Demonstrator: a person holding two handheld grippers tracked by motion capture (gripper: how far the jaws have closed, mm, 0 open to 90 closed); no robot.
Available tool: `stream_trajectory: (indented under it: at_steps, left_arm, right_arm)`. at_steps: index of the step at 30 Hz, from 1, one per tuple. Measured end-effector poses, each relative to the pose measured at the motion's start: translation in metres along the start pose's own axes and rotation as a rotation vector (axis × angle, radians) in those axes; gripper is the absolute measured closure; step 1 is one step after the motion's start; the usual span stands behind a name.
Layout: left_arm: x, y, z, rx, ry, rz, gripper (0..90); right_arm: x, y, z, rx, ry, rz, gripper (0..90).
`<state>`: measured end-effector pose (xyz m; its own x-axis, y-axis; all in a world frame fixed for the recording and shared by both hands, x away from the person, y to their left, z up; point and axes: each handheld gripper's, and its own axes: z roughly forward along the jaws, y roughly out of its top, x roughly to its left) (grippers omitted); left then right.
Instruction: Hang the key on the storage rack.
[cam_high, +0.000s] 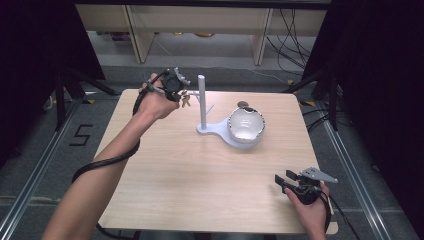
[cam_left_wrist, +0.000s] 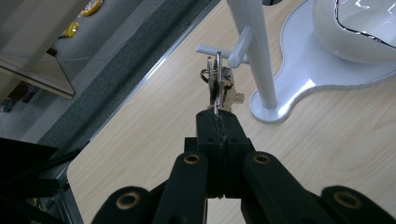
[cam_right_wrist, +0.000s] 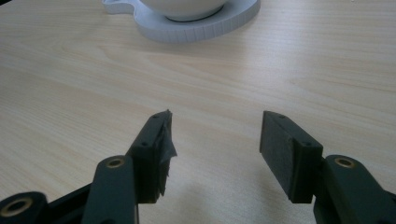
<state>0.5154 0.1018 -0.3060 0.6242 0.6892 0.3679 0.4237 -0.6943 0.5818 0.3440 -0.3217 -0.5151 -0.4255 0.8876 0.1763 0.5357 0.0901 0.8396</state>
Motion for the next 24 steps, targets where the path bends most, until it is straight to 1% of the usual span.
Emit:
stream_trajectory:
  at_steps: [1,2,4,5,6,7,9,10,12,13,17,18,19,22,23,24]
  left_arm:
    - [0.0,0.001,-0.001,0.004,-0.001,0.01,88.9]
    - [-0.001,0.002,-0.001,0.0,-0.001,0.011,88.9]
    - [-0.001,0.004,-0.003,0.004,0.002,0.024,88.9]
    - [-0.002,0.004,-0.003,-0.003,0.003,0.018,88.9]
    - [-0.002,0.004,-0.003,-0.003,0.003,0.018,88.9]
    - [-0.002,0.006,-0.003,0.0,0.005,0.031,88.9]
    - [-0.002,0.007,-0.003,0.002,0.006,0.033,88.9]
    - [-0.002,0.007,-0.003,0.002,0.006,0.033,88.9]
    - [-0.003,0.009,-0.003,0.001,0.008,0.034,88.8]
    - [-0.003,0.009,-0.003,0.002,0.009,0.035,88.8]
    - [-0.005,0.011,-0.001,0.004,0.01,0.039,88.8]
    - [-0.005,0.011,-0.001,0.004,0.01,0.039,88.8]
    - [-0.004,0.012,0.0,0.007,0.012,0.046,88.8]
    - [-0.005,0.014,0.0,0.01,0.015,0.047,88.8]
    - [-0.006,0.015,0.001,0.01,0.016,0.054,88.7]
    - [-0.006,0.015,0.001,0.01,0.016,0.054,88.7]
  right_arm:
    - [0.0,0.0,0.0,0.001,0.0,0.0,44.8]
    - [0.0,0.0,0.001,0.001,-0.016,-0.01,44.8]
    - [0.0,0.0,0.001,0.001,-0.013,-0.009,44.8]
    - [0.0,0.0,0.0,0.0,0.001,0.0,44.8]
    - [0.0,0.0,0.0,0.0,0.001,0.0,44.8]
    - [0.0,0.0,0.0,0.0,0.0,0.0,44.8]
    - [0.0,0.0,0.0,0.001,-0.001,0.0,44.8]
    - [0.0,0.0,0.001,0.002,-0.014,-0.011,44.8]
    - [0.0,0.0,0.001,0.001,-0.015,-0.011,44.8]
    - [0.0,0.0,0.0,0.0,0.0,-0.001,44.8]
    - [0.0,0.0,0.0,0.001,0.0,-0.001,44.8]
    - [0.0,0.0,0.001,0.002,-0.015,-0.009,44.8]
    - [0.0,0.0,0.001,0.003,-0.013,-0.008,44.8]
    - [0.0,0.0,0.0,0.008,-0.01,-0.005,44.8]
    - [0.0,0.0,0.0,0.004,0.006,0.004,44.8]
    - [0.0,0.0,0.0,0.004,0.006,0.004,44.8]
